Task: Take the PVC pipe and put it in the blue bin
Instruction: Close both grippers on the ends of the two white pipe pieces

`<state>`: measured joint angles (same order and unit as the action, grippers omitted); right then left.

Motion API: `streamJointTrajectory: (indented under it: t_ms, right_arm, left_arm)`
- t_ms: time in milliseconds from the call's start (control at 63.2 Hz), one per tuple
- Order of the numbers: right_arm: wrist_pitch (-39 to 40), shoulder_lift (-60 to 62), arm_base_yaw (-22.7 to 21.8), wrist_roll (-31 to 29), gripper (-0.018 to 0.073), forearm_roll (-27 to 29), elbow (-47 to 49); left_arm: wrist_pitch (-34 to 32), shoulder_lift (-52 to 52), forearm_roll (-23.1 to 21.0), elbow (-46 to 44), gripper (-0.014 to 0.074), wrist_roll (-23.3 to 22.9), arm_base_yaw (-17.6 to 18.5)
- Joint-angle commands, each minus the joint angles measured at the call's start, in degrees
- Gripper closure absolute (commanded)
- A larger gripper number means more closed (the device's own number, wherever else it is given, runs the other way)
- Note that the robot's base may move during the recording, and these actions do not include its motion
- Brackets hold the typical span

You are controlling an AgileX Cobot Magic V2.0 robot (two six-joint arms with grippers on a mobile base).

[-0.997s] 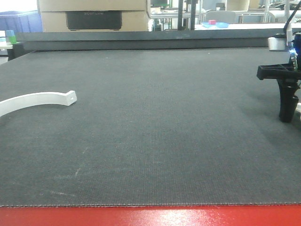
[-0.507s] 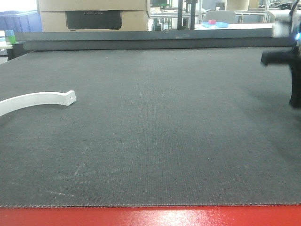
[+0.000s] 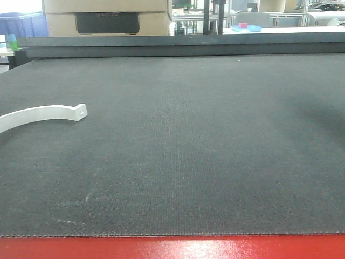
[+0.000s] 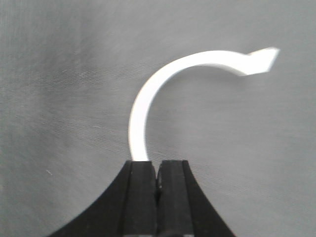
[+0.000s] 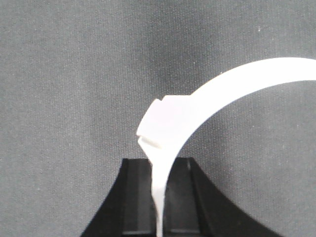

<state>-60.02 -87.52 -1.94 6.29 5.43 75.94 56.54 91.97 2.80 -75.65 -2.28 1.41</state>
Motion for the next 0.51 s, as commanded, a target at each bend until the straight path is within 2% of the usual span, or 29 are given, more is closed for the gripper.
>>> streamJointTrajectory:
  t_ms: [0,348,396,491]
  right_arm:
    - [1.14,0.26,0.0,-2.35,0.0727,-0.06,-0.14]
    - [2.12,-1.67,0.0,-2.79,0.0727,-0.06,-0.14]
    - [2.0,-1.95,0.0,-2.79,0.0727,-0.06,-0.14]
    - [2.38,-2.07,0.0,-2.79,0.0727,-0.06,-0.14]
  left_arm:
    - [-1.14,3.97,0.88,-0.68,0.0707,0.37,-0.06]
    - [-3.91,7.46,0.06,-0.68,0.0699,0.52,-0.16]
    - [-4.64,7.58,0.06,-0.68,0.0667,0.63,-0.16]
    - [-5.48,8.54,0.06,-0.68,0.0528,0.63,-0.16]
